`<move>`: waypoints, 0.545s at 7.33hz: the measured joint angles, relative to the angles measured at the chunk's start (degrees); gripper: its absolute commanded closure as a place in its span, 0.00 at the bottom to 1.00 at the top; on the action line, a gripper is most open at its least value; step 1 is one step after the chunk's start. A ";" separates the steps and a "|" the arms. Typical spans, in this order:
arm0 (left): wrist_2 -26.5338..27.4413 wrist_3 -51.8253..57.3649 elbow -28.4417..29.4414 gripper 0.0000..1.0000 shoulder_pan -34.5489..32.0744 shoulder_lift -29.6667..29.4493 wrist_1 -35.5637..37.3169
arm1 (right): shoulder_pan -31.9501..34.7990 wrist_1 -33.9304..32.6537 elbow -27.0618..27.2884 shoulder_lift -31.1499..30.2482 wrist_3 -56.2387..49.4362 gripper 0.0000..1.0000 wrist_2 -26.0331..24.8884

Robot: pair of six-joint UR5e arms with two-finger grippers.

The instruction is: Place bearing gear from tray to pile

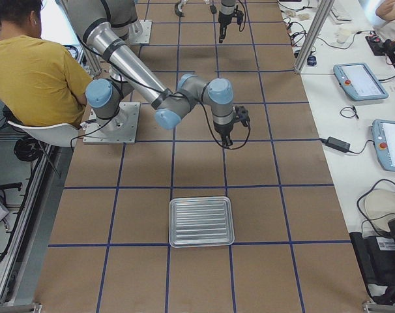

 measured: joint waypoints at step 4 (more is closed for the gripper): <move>7.85 30.11 0.98 1.00 28.89 2.20 -4.52 | 36.53 -1.35 3.92 -0.32 40.93 1.00 -1.34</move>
